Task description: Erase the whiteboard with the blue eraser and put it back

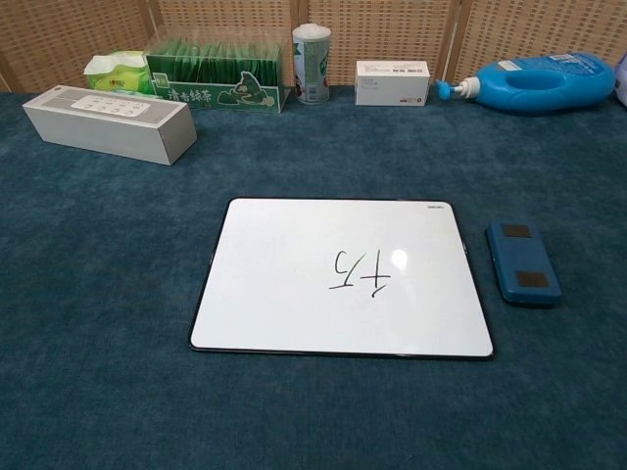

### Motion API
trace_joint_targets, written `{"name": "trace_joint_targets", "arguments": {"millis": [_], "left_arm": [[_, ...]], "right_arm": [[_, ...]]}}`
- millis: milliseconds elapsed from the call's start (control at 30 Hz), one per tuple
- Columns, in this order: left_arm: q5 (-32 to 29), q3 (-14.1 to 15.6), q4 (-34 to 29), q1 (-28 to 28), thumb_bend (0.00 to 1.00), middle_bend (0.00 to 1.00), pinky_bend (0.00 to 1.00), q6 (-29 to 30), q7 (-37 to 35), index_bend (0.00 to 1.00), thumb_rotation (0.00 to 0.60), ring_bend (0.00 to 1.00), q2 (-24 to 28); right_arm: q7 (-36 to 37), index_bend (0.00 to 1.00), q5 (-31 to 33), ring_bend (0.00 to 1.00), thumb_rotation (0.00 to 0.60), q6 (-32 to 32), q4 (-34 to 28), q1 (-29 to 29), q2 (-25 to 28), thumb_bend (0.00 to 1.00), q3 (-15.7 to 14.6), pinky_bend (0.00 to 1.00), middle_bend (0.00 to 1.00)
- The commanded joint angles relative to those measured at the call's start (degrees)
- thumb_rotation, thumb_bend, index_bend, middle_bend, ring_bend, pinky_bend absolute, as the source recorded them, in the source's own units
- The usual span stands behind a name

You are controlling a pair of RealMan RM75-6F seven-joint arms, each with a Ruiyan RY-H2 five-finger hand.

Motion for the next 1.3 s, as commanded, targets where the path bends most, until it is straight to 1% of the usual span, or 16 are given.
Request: {"name": "trace_joint_targets", "arguments": {"millis": [33, 133, 300, 433, 667, 767, 900, 933, 967, 1067, 1100, 1167, 1300], "left_arm": [[-0.2, -0.1, 0.1, -0.2, 0.32, 0.09, 0.0, -0.3, -0.1, 0.15, 0.6, 0.02, -0.2], [-0.6, -0.2, 0.4, -0.8, 0.32, 0.09, 0.0, -1.2, -1.3, 0.15, 0.6, 0.02, -0.7], [-0.8, -0.3, 0.8, -0.7, 0.32, 0.09, 0.0, -0.9, -1.7, 0.15, 0.6, 0.02, -0.6], [-1.3, -0.6, 0.9, -0.8, 0.32, 0.1, 0.0, -0.5, -1.1, 0.16, 0.6, 0.03, -0.7], [-1.8, -0.9, 1.1, -1.4, 0.32, 0.12, 0.0, -1.0, -0.9, 0.17, 0.6, 0.04, -1.1], [-2.0, -1.0, 1.1, -1.7, 0.32, 0.12, 0.0, -1.4, -1.2, 0.17, 0.6, 0.04, -1.2], [-2.1, -1.1, 1.0, -1.9, 0.32, 0.12, 0.0, -1.7, -1.7, 0.18, 0.6, 0.04, -1.1], [-2.3, -1.1, 1.0, -1.9, 0.32, 0.12, 0.0, -1.7, -1.7, 0.18, 0.6, 0.04, -1.0], [-2.6, -1.0, 1.1, -1.8, 0.32, 0.12, 0.0, -1.7, -1.8, 0.18, 0.6, 0.04, -0.8], [-2.7, -0.9, 1.1, -1.8, 0.32, 0.12, 0.0, -1.8, -2.0, 0.18, 0.6, 0.04, -0.7], [-2.7, -0.8, 1.1, -1.8, 0.32, 0.12, 0.0, -1.9, -2.1, 0.18, 0.6, 0.04, -0.8], [-2.7, -0.6, 1.2, -1.8, 0.32, 0.12, 0.0, -2.1, -2.1, 0.19, 0.6, 0.04, -0.8], [-2.9, -0.6, 1.2, -1.9, 0.32, 0.12, 0.0, -2.3, -2.1, 0.19, 0.6, 0.04, -0.7]], "right_arm": [[0.5, 0.22, 0.1, 0.0, 0.6, -0.5, 0.4, 0.4, -0.1, 0.28, 0.2, 0.0, 0.06], [1.5, 0.22, -0.2, 0.0, 0.6, -2.3, 1.2, 1.5, -0.9, 0.28, -0.1, 0.0, 0.09], [2.1, 0.23, -0.6, 0.0, 0.6, -4.0, 1.9, 2.9, -2.1, 0.28, -0.2, 0.0, 0.09], [1.9, 0.27, -0.8, 0.0, 0.6, -5.5, 1.9, 3.8, -2.3, 0.28, -0.6, 0.0, 0.1], [4.2, 0.31, -1.4, 0.0, 0.6, -7.9, 1.0, 5.1, -2.5, 0.27, -1.4, 0.0, 0.13], [5.6, 0.35, -1.2, 0.0, 0.6, -10.1, 0.6, 6.4, -2.2, 0.27, -1.5, 0.0, 0.13], [6.9, 0.35, -1.4, 0.0, 0.6, -12.7, 0.2, 8.1, -2.1, 0.27, -1.4, 0.0, 0.13], [7.1, 0.35, -1.7, 0.0, 0.6, -14.0, 0.0, 9.2, -2.2, 0.27, -1.3, 0.0, 0.13], [6.5, 0.35, -2.1, 0.0, 0.6, -16.8, 0.0, 11.3, -2.8, 0.27, -1.1, 0.0, 0.13], [4.9, 0.34, -0.9, 0.0, 0.573, -20.3, 0.2, 14.1, -4.1, 0.26, -0.2, 0.0, 0.03], [4.2, 0.33, -0.1, 0.0, 0.553, -21.7, 0.1, 15.1, -4.5, 0.26, 0.1, 0.0, 0.0], [3.6, 0.33, 1.0, 0.0, 0.526, -23.4, 0.1, 16.2, -4.9, 0.26, 0.4, 0.0, 0.0], [2.6, 0.3, 5.5, 0.0, 0.467, -29.3, -0.3, 19.7, -5.9, 0.25, 1.4, 0.0, 0.0]]}}
